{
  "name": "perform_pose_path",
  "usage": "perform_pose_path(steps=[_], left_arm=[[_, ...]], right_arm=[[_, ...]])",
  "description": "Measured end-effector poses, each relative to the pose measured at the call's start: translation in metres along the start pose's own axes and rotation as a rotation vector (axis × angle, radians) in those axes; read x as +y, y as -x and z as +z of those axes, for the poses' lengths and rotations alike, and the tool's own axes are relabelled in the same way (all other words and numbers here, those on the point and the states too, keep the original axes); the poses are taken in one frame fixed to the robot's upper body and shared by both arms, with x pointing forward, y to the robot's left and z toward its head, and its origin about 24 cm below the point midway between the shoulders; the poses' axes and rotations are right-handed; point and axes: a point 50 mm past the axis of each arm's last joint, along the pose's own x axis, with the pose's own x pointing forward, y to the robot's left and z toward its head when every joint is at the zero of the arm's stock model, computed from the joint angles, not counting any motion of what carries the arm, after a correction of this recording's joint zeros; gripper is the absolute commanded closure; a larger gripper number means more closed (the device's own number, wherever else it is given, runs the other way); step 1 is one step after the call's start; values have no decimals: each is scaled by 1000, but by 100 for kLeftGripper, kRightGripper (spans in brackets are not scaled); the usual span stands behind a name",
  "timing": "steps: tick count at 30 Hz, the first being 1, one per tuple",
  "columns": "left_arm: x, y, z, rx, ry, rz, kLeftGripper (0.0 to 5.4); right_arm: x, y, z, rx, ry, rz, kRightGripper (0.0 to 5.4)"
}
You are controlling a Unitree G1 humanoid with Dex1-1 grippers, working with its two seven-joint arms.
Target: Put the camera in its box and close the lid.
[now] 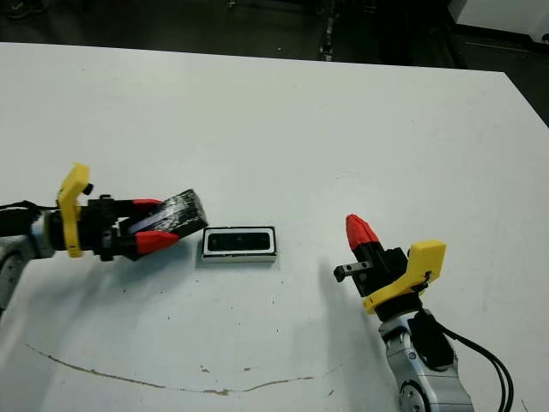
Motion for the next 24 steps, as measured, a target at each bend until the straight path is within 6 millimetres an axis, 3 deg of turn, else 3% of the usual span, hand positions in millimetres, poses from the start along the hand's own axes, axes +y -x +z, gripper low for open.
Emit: perform_pose_path(steps=[9, 24], left_arm=[[1, -27, -3, -1, 15, -74, 226], [6, -36, -8, 20, 12, -134, 226]], right_arm=[[0, 0, 0, -1, -5, 1, 540], [1, 0, 1, -7, -15, 5, 540]])
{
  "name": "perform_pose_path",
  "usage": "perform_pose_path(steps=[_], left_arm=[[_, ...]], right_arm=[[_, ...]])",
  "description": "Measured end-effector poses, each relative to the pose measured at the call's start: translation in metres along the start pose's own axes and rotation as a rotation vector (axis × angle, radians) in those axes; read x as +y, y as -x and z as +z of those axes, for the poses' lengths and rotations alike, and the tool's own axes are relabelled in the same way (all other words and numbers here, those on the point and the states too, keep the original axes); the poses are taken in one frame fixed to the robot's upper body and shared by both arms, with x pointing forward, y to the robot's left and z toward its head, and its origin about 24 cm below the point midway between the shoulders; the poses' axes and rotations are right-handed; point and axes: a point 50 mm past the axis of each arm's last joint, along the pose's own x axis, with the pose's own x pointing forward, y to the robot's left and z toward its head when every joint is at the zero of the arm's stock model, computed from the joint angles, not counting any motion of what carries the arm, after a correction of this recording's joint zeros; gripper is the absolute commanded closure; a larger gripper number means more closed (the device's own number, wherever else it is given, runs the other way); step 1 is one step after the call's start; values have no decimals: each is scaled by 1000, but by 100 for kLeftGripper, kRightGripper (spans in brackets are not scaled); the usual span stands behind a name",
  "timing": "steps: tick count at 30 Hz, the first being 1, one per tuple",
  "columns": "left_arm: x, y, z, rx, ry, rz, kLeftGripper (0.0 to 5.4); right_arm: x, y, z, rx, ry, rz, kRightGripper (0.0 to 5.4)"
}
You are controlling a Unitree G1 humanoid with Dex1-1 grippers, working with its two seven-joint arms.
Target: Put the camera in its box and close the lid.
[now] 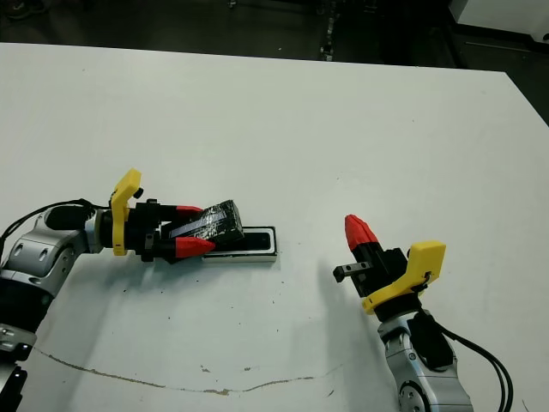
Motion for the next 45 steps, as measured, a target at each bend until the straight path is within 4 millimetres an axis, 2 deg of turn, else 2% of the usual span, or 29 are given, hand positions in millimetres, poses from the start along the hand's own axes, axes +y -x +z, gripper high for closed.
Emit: perform_pose_path(steps=[23, 45], left_arm=[[-5, -22, 9, 5, -14, -98, 226], [-9, -35, 2, -31, -119, -96, 226]], right_arm=[[0, 0, -1, 7, 7, -2, 540], [0, 0, -1, 11, 5, -8, 540]])
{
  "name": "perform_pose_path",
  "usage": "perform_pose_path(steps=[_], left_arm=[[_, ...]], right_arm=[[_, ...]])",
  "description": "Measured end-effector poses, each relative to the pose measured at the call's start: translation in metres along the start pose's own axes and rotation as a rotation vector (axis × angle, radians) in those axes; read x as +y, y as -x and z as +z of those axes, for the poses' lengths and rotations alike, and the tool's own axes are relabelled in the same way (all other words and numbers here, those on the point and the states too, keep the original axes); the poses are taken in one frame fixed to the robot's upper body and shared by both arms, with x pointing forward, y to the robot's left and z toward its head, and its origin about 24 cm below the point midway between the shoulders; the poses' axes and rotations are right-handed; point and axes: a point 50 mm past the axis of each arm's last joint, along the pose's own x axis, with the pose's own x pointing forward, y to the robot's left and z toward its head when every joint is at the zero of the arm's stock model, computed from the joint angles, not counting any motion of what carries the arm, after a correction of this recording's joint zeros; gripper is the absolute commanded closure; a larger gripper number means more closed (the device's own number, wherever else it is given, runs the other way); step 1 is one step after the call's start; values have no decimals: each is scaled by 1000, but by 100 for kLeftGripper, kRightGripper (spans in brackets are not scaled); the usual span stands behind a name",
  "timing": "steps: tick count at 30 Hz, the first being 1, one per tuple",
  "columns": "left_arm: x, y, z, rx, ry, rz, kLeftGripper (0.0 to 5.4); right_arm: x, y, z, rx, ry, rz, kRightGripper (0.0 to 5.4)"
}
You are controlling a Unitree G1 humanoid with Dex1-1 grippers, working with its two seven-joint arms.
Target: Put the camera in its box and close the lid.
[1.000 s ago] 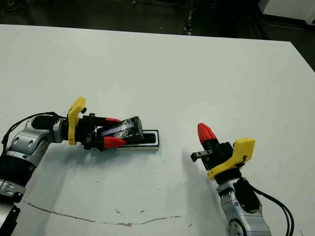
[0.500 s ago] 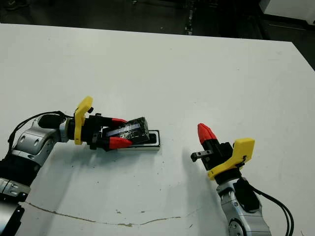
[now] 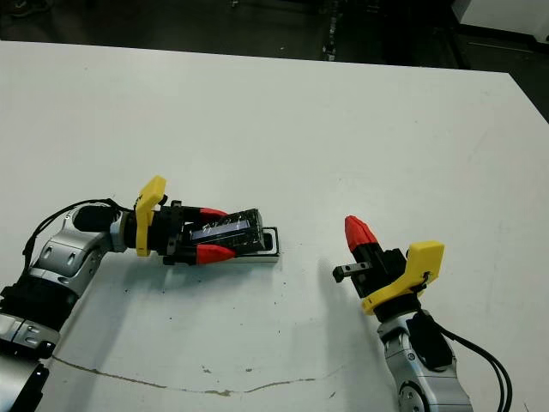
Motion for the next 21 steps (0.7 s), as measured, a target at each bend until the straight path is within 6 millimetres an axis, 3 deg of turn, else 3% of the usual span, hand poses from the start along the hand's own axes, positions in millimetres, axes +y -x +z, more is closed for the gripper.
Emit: perform_pose_path(steps=[7, 21], left_arm=[[-2, -16, -2, 12, 32, 74, 226], [-9, -24, 3, 62, 57, 156, 226]], right_arm=[[0, 0, 0, 2, 11, -3, 540], [-1, 1, 1, -6, -11, -14, 540]])
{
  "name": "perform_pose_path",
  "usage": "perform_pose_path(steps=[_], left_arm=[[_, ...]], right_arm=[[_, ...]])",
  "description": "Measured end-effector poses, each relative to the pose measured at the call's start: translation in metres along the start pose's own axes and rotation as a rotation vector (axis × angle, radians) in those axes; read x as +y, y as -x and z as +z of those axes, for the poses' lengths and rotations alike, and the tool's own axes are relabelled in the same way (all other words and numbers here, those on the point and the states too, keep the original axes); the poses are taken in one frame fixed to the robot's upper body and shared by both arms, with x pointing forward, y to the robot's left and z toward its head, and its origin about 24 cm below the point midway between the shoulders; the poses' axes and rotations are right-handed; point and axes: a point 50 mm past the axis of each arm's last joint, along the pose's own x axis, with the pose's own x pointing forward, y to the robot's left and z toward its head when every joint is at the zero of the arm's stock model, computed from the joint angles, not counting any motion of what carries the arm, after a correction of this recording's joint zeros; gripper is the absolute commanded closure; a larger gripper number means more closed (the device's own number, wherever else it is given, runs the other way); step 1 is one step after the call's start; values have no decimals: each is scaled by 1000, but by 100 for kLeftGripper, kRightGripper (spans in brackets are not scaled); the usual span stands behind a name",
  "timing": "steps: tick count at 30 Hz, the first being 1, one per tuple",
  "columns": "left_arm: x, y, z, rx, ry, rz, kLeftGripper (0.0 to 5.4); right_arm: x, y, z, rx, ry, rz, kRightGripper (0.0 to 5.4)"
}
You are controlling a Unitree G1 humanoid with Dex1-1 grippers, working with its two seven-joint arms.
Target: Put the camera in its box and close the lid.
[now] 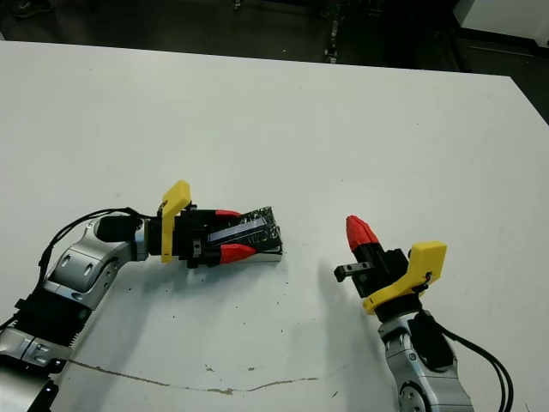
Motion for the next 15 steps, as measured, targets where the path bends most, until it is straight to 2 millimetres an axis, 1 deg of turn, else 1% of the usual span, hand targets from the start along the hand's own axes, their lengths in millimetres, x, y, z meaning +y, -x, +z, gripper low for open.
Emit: perform_pose_path(steps=[9, 15], left_arm=[[1, -2, 1, 20, -17, -10, 226], [6, -2, 1, 32, -38, -68, 226]], right_arm=[[0, 0, 0, -2, -2, 0, 540], [0, 0, 0, -2, -1, 2, 540]])
